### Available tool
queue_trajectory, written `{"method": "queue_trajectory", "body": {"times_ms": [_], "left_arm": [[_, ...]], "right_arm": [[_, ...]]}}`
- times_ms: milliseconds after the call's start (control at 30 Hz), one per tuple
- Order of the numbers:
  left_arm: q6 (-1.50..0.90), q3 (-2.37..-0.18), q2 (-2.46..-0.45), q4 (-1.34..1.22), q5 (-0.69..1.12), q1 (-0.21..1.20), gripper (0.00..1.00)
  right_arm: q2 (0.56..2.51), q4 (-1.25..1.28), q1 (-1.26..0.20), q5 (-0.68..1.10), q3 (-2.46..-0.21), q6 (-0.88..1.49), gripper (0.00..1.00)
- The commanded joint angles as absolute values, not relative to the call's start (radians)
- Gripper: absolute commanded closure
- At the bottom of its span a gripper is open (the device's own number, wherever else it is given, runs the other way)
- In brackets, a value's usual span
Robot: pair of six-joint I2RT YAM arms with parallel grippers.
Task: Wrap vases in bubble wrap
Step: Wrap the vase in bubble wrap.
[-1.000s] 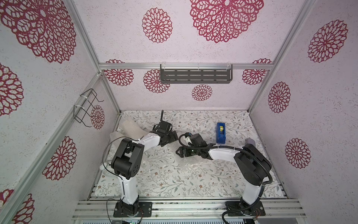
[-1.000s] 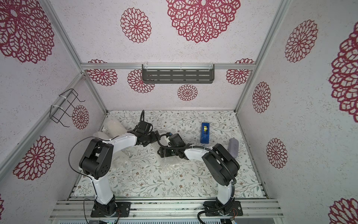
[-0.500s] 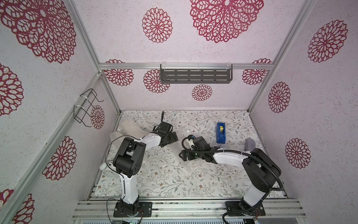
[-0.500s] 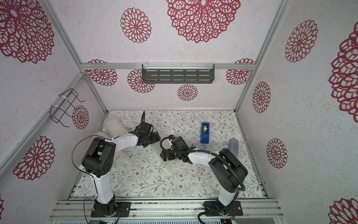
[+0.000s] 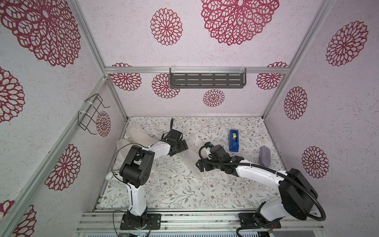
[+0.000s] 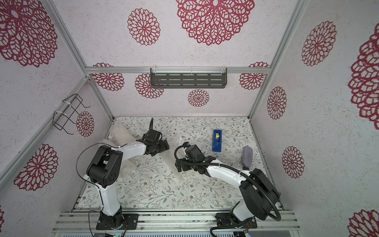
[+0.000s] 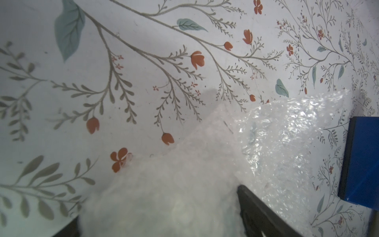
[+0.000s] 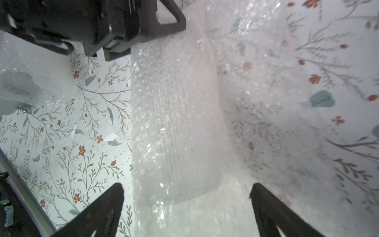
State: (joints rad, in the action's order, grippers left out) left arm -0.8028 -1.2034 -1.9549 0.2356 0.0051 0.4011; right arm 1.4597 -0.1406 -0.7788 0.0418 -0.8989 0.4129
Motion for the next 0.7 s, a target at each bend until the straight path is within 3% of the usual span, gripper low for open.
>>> {"method": "queue_trajectory", "body": {"times_ms": [0, 300, 667], "left_arm": [[-0.795, -1.176, -1.99, 0.308, -0.037, 0.399, 0.09], [-0.797, -1.178, -1.985, 0.316, -0.04, 0.405, 0.09], [-0.822, -1.209, -2.015, 0.354, -0.088, 0.405, 0.09]], "right_arm": [[1.448, -0.178, -0.789, -0.029, -0.959, 0.373, 0.02], [1.622, -0.112, -0.84, -0.02, -1.047, 0.394, 0.02], [1.63, -0.055, -0.884, -0.003, -0.924, 0.469, 0.04]]}}
